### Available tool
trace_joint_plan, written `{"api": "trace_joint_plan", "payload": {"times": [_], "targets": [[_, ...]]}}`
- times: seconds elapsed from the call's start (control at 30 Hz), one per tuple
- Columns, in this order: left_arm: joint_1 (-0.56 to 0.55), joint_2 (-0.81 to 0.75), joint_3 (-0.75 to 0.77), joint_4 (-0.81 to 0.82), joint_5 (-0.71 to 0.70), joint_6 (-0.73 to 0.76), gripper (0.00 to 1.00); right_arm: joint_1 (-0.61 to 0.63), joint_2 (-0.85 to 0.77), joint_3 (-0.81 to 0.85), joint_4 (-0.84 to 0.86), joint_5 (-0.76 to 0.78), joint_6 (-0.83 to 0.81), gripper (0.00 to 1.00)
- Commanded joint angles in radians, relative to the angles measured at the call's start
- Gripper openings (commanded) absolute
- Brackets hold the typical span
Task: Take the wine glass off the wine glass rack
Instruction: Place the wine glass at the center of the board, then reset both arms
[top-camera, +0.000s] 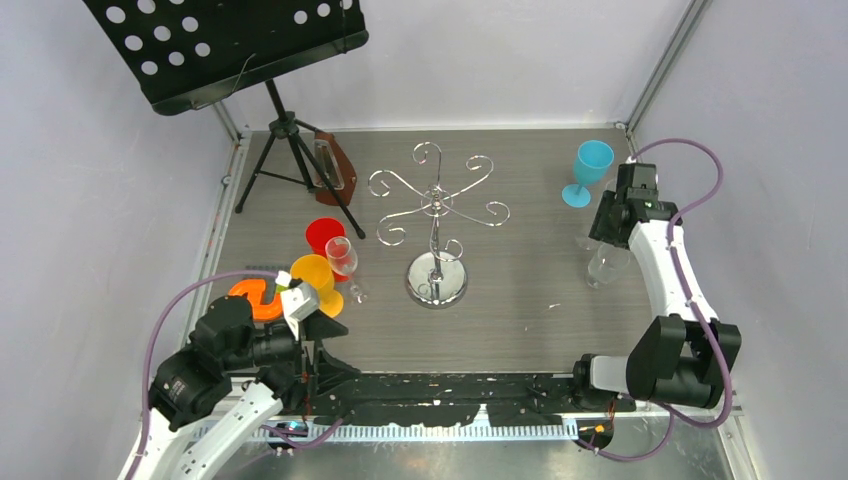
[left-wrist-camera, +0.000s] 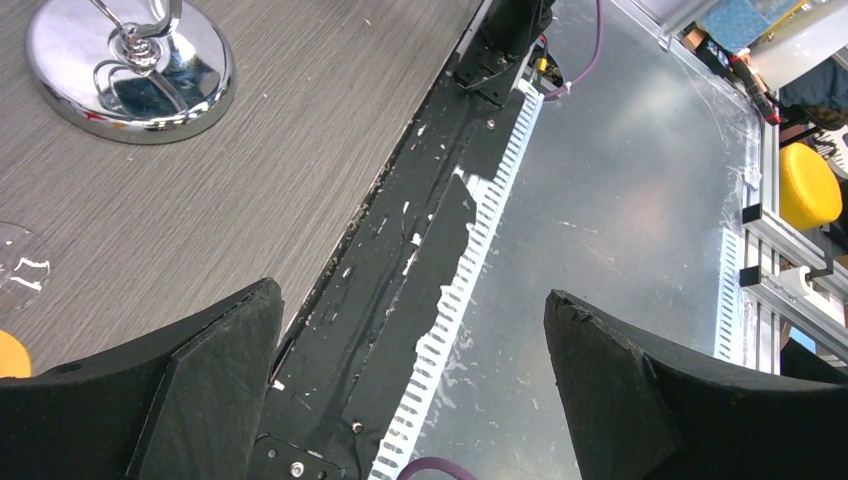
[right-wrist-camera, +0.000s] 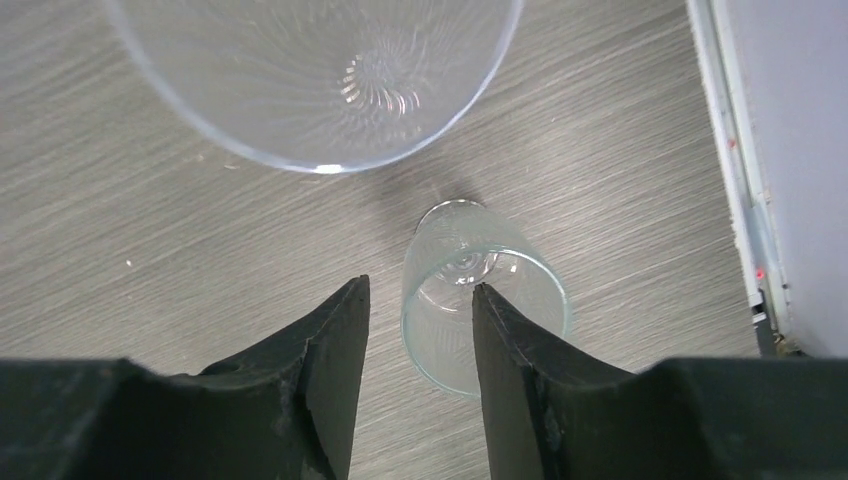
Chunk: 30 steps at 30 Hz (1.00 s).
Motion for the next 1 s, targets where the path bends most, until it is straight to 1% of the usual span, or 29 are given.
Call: {"api": "trace_joint_plan", "payload": {"times": [0.0, 0.17, 0.33, 0.6, 0.73, 0.8, 0.87, 0.97], "targets": [[-0.003, -0.002, 0.027, 0.009, -0.02, -0.005, 1.0, -0.005, -0.081, 0.096, -0.034, 0.041, 0.01, 0.5], [-0.002, 0.012, 0.035, 0.002, -0.053, -0.006, 1.0, -0.005, -0.145, 0.178, -0.079, 0.005, 0.015, 0.54], [-0.002, 0.027, 0.044, -0.01, -0.115, -0.005, 1.0, -0.003, -0.199, 0.247, -0.116, -0.047, 0.009, 0.59], [-0.003, 0.06, 0.055, -0.013, -0.166, -0.01, 1.0, 0.024, -0.264, 0.342, -0.136, -0.179, 0.01, 0.62], [-0.003, 0.074, 0.056, 0.006, -0.192, -0.026, 1.0, 0.09, -0.293, 0.372, -0.124, -0.211, 0.011, 0.64], [-0.002, 0.083, 0.058, 0.014, -0.208, -0.034, 1.0, 0.141, -0.302, 0.391, -0.116, -0.204, 0.009, 0.65], [-0.002, 0.09, 0.063, 0.021, -0.224, -0.042, 1.0, 0.229, -0.309, 0.409, -0.101, -0.202, 0.008, 0.66], [-0.003, 0.099, 0.07, 0.025, -0.256, -0.051, 1.0, 0.29, -0.32, 0.429, -0.072, -0.205, 0.009, 0.66]]}}
